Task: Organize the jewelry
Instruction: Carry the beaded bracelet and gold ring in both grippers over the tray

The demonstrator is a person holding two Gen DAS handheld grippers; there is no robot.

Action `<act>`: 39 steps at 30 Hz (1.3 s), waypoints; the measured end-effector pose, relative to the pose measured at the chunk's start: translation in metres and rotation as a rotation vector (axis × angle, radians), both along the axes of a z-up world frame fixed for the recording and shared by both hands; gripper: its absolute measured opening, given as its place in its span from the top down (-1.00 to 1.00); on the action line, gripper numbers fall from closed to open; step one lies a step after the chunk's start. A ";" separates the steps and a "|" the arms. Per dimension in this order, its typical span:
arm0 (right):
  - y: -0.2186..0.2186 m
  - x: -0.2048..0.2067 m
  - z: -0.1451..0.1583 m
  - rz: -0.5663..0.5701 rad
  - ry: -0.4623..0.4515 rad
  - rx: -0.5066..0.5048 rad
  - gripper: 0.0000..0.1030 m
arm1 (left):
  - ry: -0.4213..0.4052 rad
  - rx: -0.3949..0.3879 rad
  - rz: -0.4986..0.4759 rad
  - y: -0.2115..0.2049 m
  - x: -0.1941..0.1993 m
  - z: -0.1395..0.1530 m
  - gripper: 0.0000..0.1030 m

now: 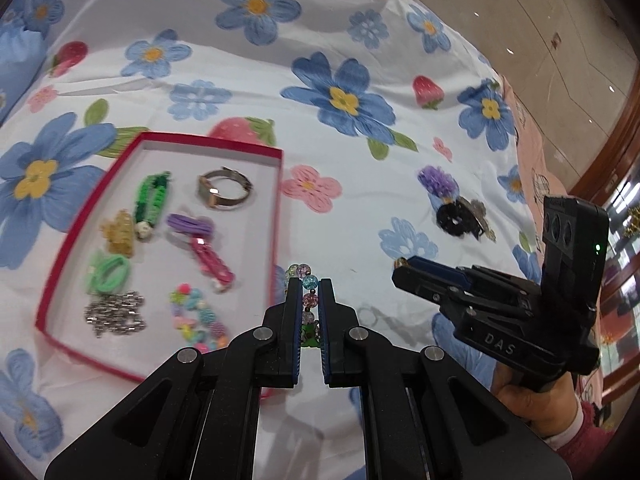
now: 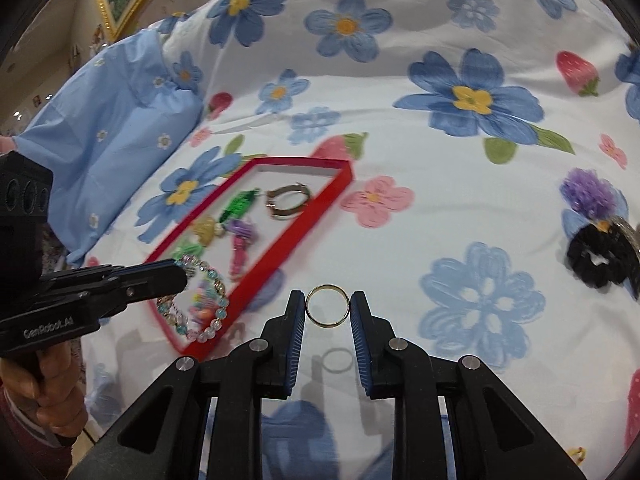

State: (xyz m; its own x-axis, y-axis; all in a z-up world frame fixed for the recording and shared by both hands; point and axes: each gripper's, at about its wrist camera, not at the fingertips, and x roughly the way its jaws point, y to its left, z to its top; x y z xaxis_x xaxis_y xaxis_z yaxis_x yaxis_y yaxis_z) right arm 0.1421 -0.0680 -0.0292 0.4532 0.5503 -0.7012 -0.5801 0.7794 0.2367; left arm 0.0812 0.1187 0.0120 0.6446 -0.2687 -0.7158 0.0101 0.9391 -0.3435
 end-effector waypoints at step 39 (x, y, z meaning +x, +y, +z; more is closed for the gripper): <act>0.137 -0.019 -0.035 0.270 0.067 -0.066 0.55 | 0.065 -0.074 0.203 0.109 -0.023 -0.040 0.88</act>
